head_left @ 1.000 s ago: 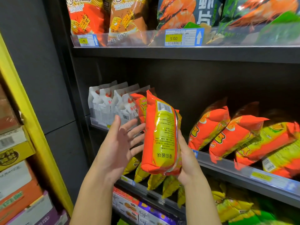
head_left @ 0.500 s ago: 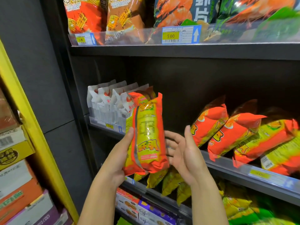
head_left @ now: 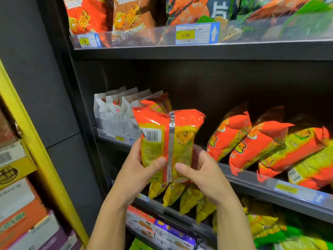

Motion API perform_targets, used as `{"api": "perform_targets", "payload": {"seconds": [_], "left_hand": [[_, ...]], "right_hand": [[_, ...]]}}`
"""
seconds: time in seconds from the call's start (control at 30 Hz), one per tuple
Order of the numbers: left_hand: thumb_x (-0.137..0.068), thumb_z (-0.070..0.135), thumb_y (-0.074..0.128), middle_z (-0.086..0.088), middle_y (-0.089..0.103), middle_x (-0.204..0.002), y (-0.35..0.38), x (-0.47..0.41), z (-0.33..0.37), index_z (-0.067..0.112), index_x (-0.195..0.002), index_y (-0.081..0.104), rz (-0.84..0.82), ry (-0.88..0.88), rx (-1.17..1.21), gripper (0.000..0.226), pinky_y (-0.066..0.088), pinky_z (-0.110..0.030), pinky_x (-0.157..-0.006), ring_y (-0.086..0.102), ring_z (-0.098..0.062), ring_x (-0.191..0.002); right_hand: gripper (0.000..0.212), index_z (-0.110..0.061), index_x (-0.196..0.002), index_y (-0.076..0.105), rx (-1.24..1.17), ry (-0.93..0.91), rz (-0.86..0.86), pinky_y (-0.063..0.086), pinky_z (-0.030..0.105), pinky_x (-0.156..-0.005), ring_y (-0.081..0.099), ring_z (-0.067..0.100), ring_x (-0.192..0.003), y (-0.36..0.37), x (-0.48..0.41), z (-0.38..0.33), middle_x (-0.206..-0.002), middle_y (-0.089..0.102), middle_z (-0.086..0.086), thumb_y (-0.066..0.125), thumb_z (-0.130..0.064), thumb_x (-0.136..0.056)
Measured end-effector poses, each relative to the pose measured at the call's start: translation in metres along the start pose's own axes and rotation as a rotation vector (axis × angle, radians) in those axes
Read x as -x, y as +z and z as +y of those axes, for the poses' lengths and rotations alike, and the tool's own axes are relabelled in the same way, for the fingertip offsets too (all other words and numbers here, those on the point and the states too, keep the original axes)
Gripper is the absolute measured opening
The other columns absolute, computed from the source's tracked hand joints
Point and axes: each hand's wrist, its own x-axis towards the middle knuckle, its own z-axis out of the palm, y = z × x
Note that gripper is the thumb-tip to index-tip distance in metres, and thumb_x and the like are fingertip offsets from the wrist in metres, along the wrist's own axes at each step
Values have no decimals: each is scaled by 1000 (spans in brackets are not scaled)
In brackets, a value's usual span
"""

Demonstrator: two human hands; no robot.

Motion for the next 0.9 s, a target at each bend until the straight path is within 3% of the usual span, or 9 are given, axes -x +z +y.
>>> {"api": "perform_targets", "payload": {"seconds": [0.1,0.27,0.43,0.57,0.7,0.77,0.83,0.9], "left_hand": [[-78,13,91,6,74,-126,-5,1,-4,31,-136,54,-35,31,-27,71,60,-33,-97,71,-15,-118],[-68,8,87,7,76,-121,-7,1,-5,29,-129,57,-39,68,-31,72,59,-21,-88,72,-14,-115],[-76,15,95,3,70,-134,-13,-1,-2,36,-136,56,-121,49,-13,75,59,-35,-99,69,-20,-125],[-83,26,84,-1,64,-146,-20,2,-2,30,-151,46,-151,-25,68,78,56,-44,-104,63,-25,-133],[-76,56,87,-6,71,-136,-17,1,1,26,-144,54,-100,-163,141,81,58,-52,-97,72,-30,-120],[-85,53,82,-8,76,-126,-13,0,7,20,-139,59,-50,-243,176,68,60,-48,-91,76,-32,-111],[-89,49,72,-10,78,-119,-8,0,15,16,-135,64,-29,-313,225,57,62,-44,-84,77,-33,-106],[-87,51,67,-11,79,-116,-6,-2,18,17,-130,69,-31,-371,268,55,62,-46,-87,78,-34,-105]], "right_hand": [[53,-17,-130,62,4,-59,-23,56,27,-96,71,13,-117,-5,2,3,-122,76,-6,82,3,-85],[50,-24,-122,66,62,-108,1,56,20,-91,71,8,-112,-9,4,3,-117,76,-12,86,-2,-81],[52,-28,-124,65,53,-100,6,57,28,-95,71,12,-114,-8,-2,4,-120,76,-10,88,-14,-79],[58,-29,-130,61,18,-23,5,61,51,-95,71,19,-117,-6,-4,5,-125,74,-3,87,-38,-80],[89,-17,-124,63,-128,90,10,60,57,-96,76,27,-109,2,-7,-3,-119,78,5,86,-75,-61],[99,-11,-127,62,-210,177,14,58,60,-99,76,32,-107,10,-10,-7,-117,78,11,86,-78,-57],[90,-8,-131,63,-294,265,0,55,60,-103,76,35,-109,15,-11,-11,-117,78,15,84,-71,-70],[64,-11,-127,69,-342,308,-5,56,56,-103,76,34,-107,17,-10,-17,-115,79,15,75,-58,-86]]}}
